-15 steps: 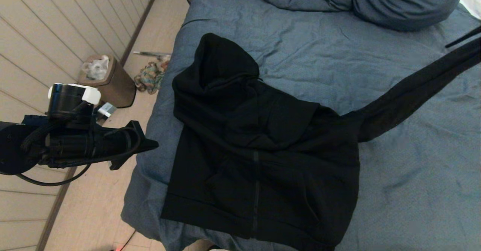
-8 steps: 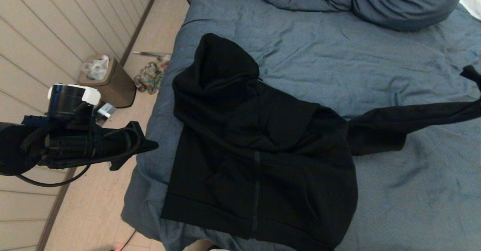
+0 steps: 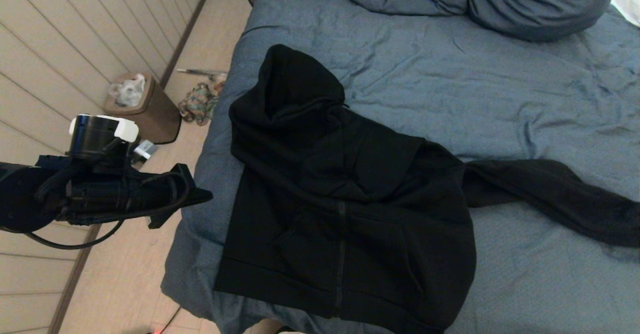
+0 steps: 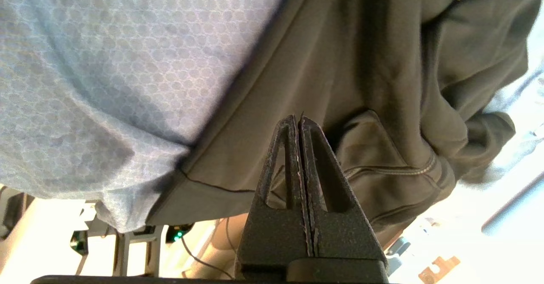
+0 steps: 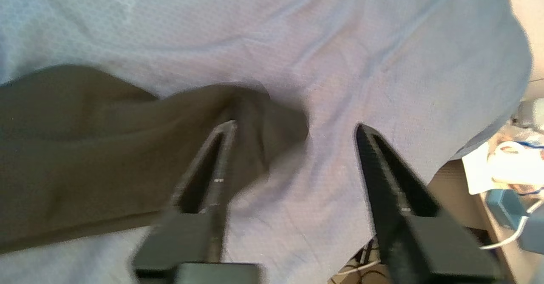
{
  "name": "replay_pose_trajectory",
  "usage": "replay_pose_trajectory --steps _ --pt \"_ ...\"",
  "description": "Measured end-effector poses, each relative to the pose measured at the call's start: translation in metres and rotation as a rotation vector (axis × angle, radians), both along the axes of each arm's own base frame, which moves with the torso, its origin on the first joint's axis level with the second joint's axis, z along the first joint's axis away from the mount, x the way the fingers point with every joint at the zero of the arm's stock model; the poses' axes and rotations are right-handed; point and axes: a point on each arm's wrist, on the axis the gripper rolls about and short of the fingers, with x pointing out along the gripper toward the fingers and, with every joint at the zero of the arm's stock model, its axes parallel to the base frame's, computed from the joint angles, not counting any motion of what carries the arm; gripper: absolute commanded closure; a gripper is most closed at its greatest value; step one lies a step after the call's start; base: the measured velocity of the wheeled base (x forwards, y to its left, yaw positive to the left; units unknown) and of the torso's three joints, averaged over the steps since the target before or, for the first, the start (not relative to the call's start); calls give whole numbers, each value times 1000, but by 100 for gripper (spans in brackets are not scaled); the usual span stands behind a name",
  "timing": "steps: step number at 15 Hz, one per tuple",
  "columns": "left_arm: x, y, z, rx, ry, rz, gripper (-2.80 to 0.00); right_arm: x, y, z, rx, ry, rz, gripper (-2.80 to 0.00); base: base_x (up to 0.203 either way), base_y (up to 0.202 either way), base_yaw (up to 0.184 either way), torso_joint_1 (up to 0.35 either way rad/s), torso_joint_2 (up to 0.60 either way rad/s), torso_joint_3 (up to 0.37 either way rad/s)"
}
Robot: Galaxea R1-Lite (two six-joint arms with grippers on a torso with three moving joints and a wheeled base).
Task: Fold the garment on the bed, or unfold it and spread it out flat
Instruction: Unfold the black sweatshirt
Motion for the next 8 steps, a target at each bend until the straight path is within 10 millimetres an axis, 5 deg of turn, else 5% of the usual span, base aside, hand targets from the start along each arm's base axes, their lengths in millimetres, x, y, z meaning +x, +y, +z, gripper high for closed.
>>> replay_pose_trajectory --steps 3,4,8 --pt "2 -1 -3 0 10 -1 0 -13 -1 3 70 -13 50 -280 0 0 0 0 0 0" --pt "2 -1 -3 -1 12 -1 0 -7 9 5 107 -16 86 0 0 0 0 0 0 0" --pt "3 -3 -6 2 21 -7 0 36 81 17 317 12 357 0 0 0 0 0 0 0"
